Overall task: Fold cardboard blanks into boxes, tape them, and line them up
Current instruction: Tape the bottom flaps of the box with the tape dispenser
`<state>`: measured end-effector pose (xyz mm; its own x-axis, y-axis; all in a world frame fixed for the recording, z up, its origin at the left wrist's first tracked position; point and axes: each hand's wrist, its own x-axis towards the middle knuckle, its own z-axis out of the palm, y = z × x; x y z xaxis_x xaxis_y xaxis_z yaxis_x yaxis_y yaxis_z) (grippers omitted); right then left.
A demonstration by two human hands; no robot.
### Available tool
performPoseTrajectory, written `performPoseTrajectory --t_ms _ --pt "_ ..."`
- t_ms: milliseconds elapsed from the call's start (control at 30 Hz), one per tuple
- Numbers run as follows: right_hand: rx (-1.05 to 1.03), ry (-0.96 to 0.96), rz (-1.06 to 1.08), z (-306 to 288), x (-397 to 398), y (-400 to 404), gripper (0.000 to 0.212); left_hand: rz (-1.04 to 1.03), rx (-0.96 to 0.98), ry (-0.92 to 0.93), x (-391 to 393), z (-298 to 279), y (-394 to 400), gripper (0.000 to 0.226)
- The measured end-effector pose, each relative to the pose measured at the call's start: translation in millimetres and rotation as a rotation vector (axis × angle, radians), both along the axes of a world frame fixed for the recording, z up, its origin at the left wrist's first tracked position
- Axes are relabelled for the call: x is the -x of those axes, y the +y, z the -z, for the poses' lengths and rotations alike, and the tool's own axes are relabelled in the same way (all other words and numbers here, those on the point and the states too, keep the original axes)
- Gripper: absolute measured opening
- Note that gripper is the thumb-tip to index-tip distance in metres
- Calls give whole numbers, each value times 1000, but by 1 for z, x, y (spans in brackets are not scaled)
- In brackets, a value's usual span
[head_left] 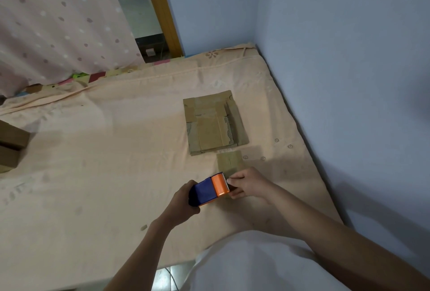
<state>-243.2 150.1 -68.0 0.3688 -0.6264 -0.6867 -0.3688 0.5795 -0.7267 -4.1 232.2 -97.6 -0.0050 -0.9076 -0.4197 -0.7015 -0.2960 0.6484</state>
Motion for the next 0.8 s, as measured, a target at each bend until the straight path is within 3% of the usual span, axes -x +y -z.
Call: performPoseTrajectory --t_ms 133,367,800 --pt "-5 22 27 0 1 1 22 25 -1 -9 -2 0 0 50" --pt "70 111 -10 -2 -6 0 7 55 -4 -38 -4 -1 -4 50" --pt "260 399 -18 0 1 3 20 159 31 -148 7 3 -7 40"
